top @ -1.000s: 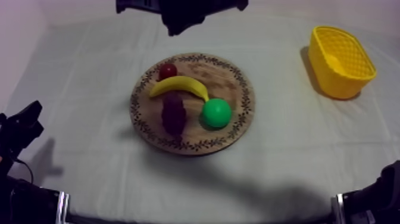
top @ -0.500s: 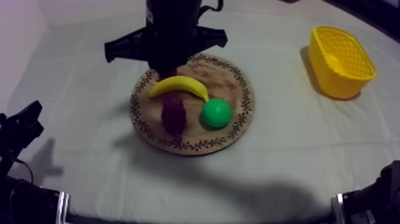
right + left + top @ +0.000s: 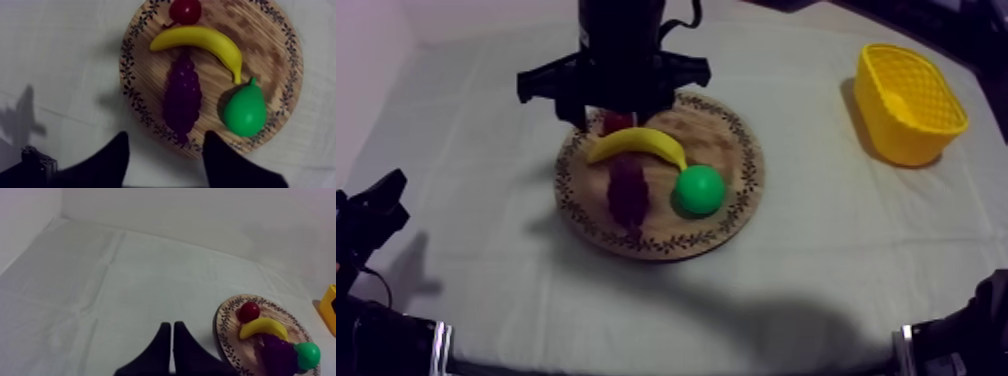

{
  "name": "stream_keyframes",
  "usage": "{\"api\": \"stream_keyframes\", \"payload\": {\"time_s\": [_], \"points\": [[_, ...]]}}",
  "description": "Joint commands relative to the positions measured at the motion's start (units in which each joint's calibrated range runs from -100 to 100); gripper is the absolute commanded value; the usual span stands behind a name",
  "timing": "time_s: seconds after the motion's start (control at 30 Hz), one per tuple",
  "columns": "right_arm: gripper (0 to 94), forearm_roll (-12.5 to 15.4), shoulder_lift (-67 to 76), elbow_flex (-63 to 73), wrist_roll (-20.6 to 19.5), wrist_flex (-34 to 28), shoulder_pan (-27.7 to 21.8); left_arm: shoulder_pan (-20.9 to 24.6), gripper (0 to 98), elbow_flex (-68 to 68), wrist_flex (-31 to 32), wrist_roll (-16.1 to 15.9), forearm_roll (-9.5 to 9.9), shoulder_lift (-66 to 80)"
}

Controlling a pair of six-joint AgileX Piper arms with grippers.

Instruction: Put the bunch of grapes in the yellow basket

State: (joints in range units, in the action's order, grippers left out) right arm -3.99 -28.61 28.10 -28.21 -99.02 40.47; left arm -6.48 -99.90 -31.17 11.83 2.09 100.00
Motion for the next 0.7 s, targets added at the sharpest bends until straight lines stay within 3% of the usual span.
{"api": "stream_keyframes", "payload": {"time_s": [0.0, 0.27, 0.67], "points": [[57.9, 0.04, -0.27, 0.04, -0.89, 0.03, -0.10, 0.00, 0.1, 0.02, 0.05, 0.01, 0.04, 0.00], [69.5, 0.50, -1.60, 0.06, -2.47, 0.06, -0.60, 0.00, 0.1, 0.02, 0.05, 0.01, 0.04, 0.00], [72.5, 2.17, -6.27, -1.33, -1.68, 0.67, -1.18, 0.00, 0.1, 0.02, 0.05, 0.01, 0.04, 0.00]]}}
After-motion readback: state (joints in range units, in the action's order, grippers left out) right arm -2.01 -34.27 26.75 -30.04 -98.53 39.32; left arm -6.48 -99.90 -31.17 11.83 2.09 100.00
